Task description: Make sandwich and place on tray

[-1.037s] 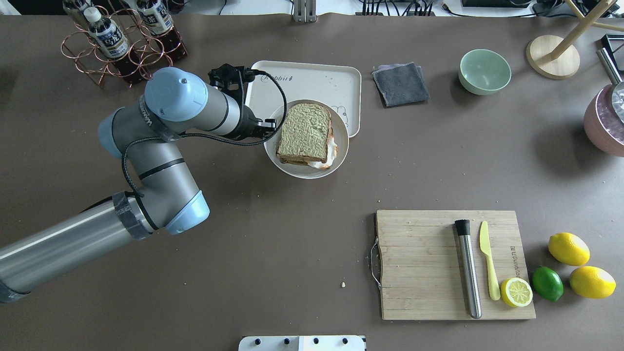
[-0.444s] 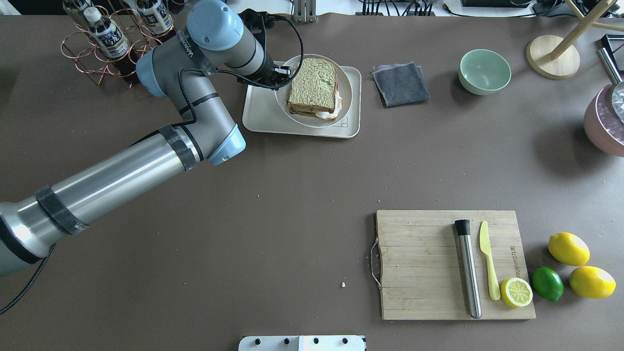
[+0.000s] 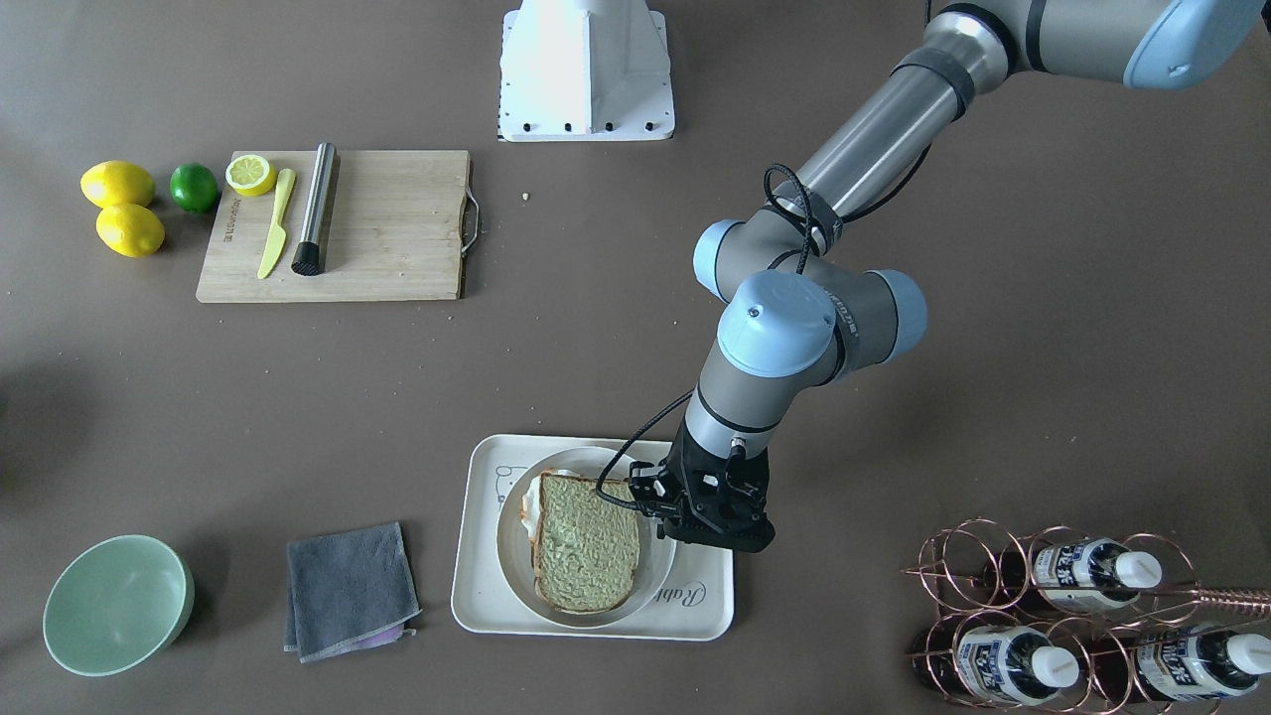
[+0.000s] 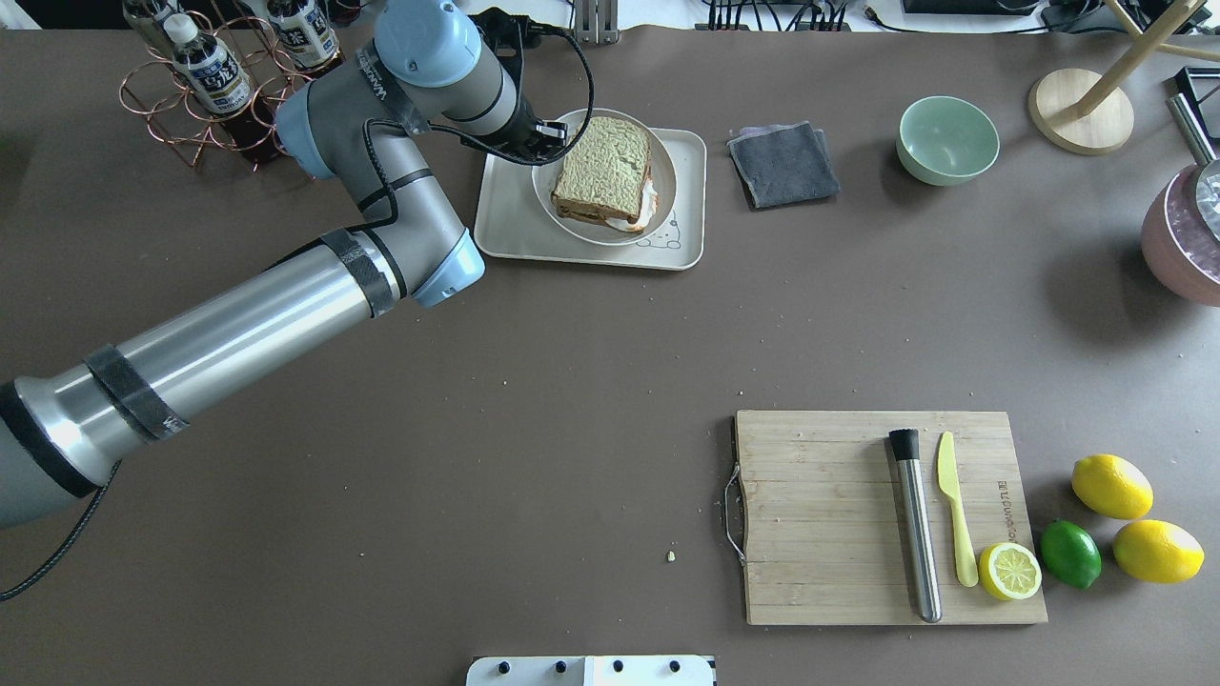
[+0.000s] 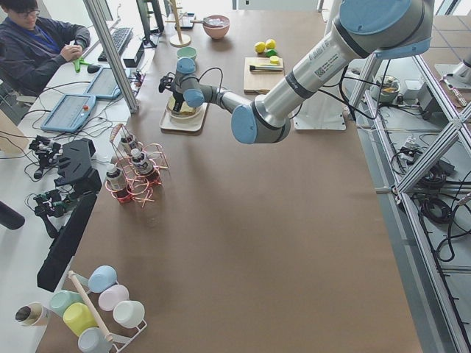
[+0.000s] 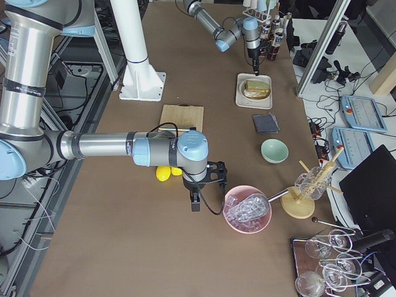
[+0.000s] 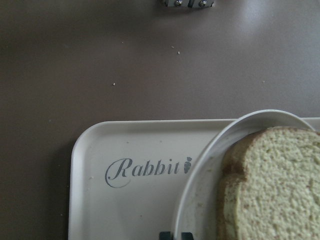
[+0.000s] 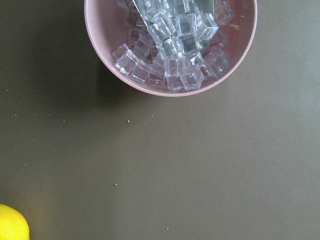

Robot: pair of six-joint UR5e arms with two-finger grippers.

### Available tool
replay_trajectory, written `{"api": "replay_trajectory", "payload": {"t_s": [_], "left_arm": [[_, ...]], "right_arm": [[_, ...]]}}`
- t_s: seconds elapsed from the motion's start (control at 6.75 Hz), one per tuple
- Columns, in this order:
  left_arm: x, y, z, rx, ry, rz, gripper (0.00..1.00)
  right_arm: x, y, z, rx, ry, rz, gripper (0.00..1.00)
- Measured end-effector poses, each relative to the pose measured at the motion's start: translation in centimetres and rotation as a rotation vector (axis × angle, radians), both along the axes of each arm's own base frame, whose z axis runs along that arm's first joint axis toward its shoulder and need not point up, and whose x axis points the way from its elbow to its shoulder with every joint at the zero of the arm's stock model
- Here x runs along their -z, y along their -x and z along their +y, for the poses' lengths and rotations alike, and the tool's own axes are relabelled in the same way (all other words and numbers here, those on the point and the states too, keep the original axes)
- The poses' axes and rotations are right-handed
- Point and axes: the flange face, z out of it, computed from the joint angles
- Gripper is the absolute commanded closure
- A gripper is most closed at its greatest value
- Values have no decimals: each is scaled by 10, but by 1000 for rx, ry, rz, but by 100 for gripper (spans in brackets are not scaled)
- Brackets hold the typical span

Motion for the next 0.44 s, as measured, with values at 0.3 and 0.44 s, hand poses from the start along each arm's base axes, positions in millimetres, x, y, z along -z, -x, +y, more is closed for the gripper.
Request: {"api": "replay_trajectory", "payload": {"t_s": [0.3,0.44], "left_arm": [[-8,26,1,12,-24,11,3],[-15,47,20,2,-37,38,3]], "right_arm": [[0,0,1,0,1,0,0],[-1,0,1,0,1,1,0]]}}
